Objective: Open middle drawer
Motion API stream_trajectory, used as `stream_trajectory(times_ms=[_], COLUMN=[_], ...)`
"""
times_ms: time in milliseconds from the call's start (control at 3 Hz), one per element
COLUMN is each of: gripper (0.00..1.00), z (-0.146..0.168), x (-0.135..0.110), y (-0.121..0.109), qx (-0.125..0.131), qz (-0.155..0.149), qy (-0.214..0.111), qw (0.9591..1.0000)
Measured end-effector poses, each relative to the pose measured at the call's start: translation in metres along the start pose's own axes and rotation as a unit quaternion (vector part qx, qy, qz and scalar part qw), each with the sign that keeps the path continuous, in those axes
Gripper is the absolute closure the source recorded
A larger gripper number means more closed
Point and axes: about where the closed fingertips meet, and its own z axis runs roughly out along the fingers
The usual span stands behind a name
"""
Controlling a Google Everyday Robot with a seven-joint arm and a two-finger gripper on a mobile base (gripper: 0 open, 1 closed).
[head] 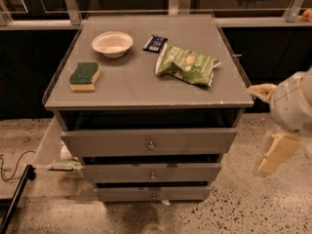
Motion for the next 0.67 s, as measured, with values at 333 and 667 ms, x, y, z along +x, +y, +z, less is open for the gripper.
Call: stream_trajectory(times_ms=[333,667], gripper=[0.0,0.0], z=[0.049,0.099], x=[0.023,0.04], y=[0.018,0.021], qx=[0.013,0.017], qz=[0.0,0.013], qy=[-0.038,-0.052], qw=[0.9992,0.9984])
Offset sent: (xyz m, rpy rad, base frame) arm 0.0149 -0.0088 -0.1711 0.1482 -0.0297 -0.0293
